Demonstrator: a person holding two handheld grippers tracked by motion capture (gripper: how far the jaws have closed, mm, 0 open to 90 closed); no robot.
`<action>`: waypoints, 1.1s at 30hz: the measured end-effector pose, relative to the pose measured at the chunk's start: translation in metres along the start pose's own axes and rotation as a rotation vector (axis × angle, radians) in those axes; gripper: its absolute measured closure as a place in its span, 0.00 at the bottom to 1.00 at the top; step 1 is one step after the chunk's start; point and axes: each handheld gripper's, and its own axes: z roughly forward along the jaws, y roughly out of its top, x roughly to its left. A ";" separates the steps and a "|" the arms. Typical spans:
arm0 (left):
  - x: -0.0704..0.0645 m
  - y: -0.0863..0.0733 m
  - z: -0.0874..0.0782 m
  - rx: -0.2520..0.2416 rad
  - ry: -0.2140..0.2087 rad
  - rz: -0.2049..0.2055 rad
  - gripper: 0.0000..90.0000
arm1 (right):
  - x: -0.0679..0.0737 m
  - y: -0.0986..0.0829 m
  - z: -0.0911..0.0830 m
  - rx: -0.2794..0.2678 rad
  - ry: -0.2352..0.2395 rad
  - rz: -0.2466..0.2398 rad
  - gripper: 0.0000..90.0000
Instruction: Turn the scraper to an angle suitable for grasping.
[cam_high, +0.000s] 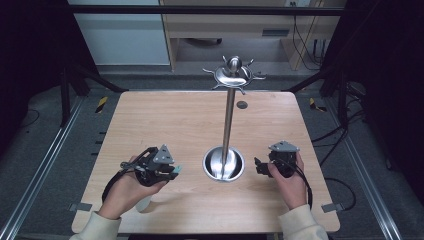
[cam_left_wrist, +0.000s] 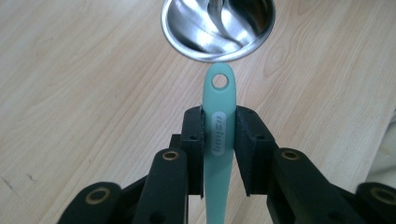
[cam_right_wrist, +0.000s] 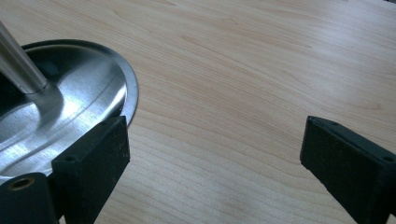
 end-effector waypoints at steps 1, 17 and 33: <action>0.000 0.001 -0.002 -0.013 0.005 -0.002 0.82 | 0.000 0.000 0.000 0.002 0.000 0.002 0.10; 0.000 0.018 -0.030 -0.129 0.031 -0.008 0.82 | 0.001 0.000 0.000 0.007 0.000 -0.005 0.10; 0.000 0.023 -0.044 -0.203 0.043 0.000 0.82 | 0.001 0.000 0.000 0.006 0.006 -0.005 0.10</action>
